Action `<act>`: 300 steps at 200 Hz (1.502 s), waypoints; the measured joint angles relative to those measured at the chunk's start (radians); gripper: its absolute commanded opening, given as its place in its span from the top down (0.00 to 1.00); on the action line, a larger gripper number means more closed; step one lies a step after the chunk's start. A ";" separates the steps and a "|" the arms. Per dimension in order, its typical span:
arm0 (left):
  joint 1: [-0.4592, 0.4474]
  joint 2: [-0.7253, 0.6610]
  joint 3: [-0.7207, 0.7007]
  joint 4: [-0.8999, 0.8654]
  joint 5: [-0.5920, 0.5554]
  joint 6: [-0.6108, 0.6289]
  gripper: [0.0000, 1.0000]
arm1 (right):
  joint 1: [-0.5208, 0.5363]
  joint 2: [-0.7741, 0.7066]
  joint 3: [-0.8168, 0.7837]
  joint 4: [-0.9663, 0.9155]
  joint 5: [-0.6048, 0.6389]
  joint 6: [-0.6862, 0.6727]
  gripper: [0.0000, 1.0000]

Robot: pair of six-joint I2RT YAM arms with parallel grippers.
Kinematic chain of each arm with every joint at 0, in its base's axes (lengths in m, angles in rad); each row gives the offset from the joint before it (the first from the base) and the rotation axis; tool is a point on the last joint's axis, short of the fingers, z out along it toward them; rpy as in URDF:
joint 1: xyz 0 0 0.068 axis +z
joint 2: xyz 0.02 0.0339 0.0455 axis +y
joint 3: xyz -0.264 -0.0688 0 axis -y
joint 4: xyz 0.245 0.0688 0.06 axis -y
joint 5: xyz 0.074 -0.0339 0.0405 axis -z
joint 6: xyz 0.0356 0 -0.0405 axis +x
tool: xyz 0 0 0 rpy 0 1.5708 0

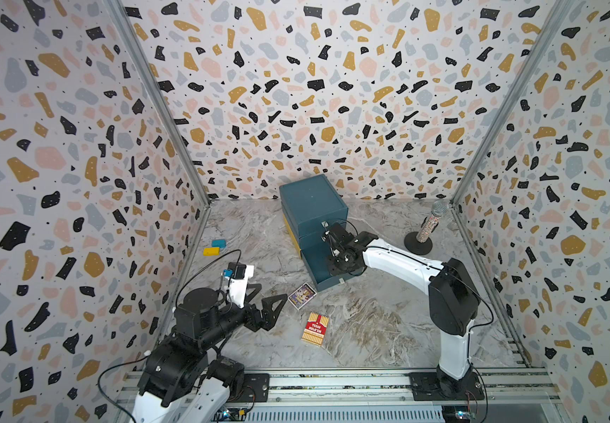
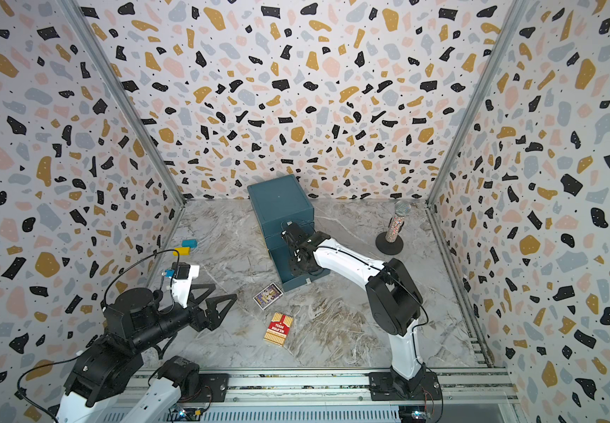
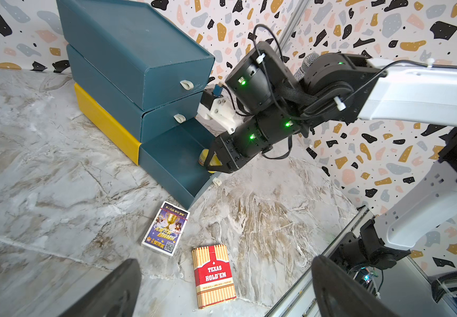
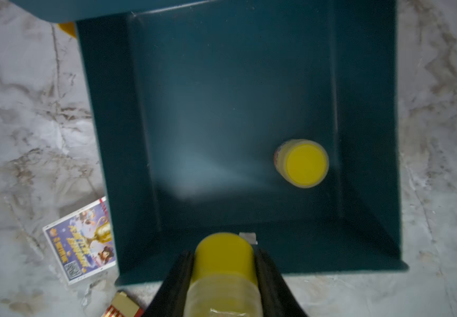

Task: Put the paint cans in the drawer according to color
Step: Place the paint can in the drawer, then close the drawer in the storage box.

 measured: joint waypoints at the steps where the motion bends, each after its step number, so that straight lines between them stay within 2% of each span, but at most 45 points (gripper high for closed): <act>1: 0.000 0.000 0.000 0.000 0.000 0.000 0.00 | 0.000 0.001 0.000 0.000 0.000 0.000 0.74; 61: 0.000 0.000 0.000 0.000 0.000 0.000 0.00 | 0.000 0.089 0.019 0.051 0.036 0.005 0.73; 97: 0.000 0.000 0.000 0.000 0.000 0.000 0.00 | 0.000 0.121 0.023 0.080 0.051 0.008 0.66; 130: 0.000 0.000 0.000 0.000 -0.001 0.000 0.00 | 0.000 0.143 0.038 0.087 0.060 0.015 0.53; 153: 0.000 0.000 0.000 0.000 -0.001 0.000 0.00 | 0.000 0.145 0.048 0.083 0.061 0.017 0.47; 176: 0.000 0.000 0.000 0.000 -0.003 0.000 0.00 | 0.000 0.145 0.054 0.082 0.061 0.019 0.44; 207: 0.000 0.000 0.000 0.000 -0.003 0.000 0.00 | 0.000 0.134 0.054 0.071 0.063 0.017 0.46; 227: 0.000 0.000 0.000 0.000 -0.003 0.000 0.00 | 0.000 0.080 0.045 0.066 0.067 0.016 0.47; 246: 0.000 0.000 0.000 0.000 -0.003 0.000 0.00 | 0.000 -0.036 -0.007 0.079 0.072 0.019 0.48; 280: 0.000 0.000 0.000 0.000 -0.003 0.000 0.00 | 0.000 -0.305 -0.197 0.141 0.076 0.062 0.49; 300: 0.000 0.000 0.000 0.000 -0.003 0.000 0.00 | 0.000 -0.395 -0.321 0.180 0.054 0.106 0.51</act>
